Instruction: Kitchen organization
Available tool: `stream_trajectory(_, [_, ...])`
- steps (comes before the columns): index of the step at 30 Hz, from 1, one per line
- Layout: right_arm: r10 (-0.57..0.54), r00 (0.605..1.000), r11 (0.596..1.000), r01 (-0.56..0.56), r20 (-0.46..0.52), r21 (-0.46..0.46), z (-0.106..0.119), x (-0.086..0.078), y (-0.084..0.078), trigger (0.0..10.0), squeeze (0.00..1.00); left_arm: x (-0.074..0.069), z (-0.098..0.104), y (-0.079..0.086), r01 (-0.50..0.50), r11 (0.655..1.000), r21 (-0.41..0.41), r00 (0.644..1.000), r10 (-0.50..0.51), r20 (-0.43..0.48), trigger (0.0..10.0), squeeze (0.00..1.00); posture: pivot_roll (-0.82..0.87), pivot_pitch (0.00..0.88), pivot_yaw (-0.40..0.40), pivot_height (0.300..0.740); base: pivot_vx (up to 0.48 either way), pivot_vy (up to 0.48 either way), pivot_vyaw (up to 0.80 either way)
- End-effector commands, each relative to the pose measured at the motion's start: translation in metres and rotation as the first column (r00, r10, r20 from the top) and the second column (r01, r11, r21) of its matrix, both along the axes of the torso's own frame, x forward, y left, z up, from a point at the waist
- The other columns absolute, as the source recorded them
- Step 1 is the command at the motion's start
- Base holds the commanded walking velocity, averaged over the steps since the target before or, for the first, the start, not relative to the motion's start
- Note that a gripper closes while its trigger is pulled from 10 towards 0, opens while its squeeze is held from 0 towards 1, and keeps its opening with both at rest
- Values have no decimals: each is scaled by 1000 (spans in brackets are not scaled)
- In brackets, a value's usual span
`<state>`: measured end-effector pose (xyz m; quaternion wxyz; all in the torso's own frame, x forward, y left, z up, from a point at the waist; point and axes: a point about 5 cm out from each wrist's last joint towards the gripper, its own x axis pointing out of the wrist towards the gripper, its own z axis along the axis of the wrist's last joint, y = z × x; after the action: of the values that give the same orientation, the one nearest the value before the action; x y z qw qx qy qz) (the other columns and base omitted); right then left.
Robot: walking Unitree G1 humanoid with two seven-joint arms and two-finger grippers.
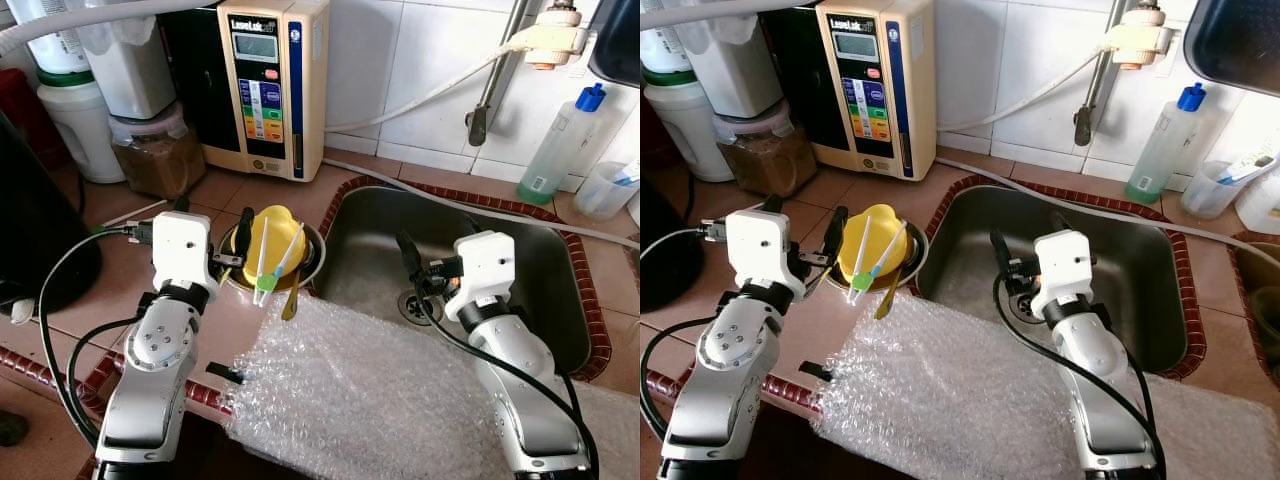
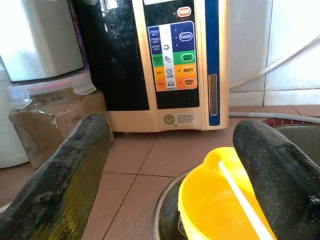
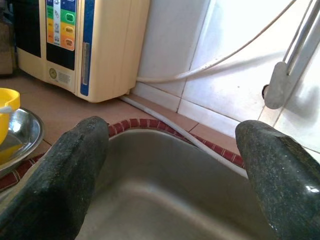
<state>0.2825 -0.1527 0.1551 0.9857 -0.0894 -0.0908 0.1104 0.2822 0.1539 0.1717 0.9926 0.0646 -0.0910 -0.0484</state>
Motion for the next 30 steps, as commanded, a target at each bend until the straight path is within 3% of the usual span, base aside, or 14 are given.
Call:
stream_trajectory(1, [-9,1000,1000,9,19,-3,3,0,-1,10000,0,3,3,-2,1,1000,8,1000,-1,4,10000,0,19,0,16,740,0,0,0])
stream_trajectory(23, [-8,1000,1000,8,15,-1,2,-2,0,10000,0,6,-1,-3,-8,1000,24,1000,9,-27,10000,0,16,0,20,740,0,0,0])
stream_trajectory(30, [-9,1000,1000,9,14,-1,2,-2,0,10000,0,7,-2,-3,-8,1000,26,999,9,-32,10000,0,16,0,21,740,-265,0,0])
